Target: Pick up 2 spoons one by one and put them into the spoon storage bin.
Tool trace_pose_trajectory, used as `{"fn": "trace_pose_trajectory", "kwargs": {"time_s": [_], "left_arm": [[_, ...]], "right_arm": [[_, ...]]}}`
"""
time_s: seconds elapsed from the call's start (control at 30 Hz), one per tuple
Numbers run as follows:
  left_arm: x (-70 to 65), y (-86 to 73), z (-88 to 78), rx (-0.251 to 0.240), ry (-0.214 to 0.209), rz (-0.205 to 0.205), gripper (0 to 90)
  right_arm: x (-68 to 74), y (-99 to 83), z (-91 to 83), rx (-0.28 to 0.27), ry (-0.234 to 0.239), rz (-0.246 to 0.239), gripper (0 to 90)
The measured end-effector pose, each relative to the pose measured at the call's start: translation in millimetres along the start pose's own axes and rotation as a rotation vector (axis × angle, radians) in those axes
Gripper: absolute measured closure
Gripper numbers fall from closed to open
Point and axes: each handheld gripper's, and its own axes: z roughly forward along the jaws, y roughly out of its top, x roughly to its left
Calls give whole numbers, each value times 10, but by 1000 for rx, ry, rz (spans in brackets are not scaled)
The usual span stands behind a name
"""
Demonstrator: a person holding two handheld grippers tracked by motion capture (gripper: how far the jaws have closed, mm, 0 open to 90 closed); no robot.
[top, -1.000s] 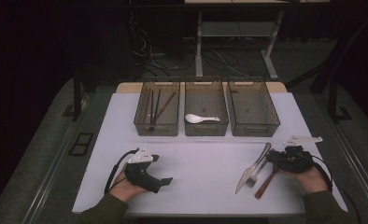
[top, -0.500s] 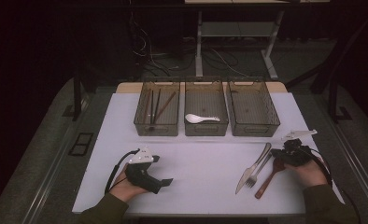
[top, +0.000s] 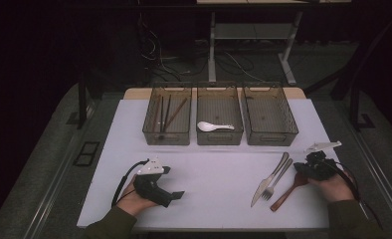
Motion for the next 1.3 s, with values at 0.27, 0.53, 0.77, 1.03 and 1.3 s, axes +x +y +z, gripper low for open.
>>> {"fn": "trace_pose_trajectory", "kwargs": {"time_s": [0.27,0.53,0.77,1.03,1.3], "left_arm": [[-6,0,0,-3,-5,1,0],[-4,0,0,-1,-8,1,0],[-5,-1,7,11,-12,6,0],[-8,-4,25,24,-17,10,0],[-10,-5,26,25,-18,11,0]], "right_arm": [[-15,-97,-79,7,-2,6,893],[-76,-140,-228,-75,40,22,676],[-221,-328,-372,-121,36,63,510],[-296,-471,-318,-108,97,78,469],[-271,-473,-265,-77,136,25,504]]}}
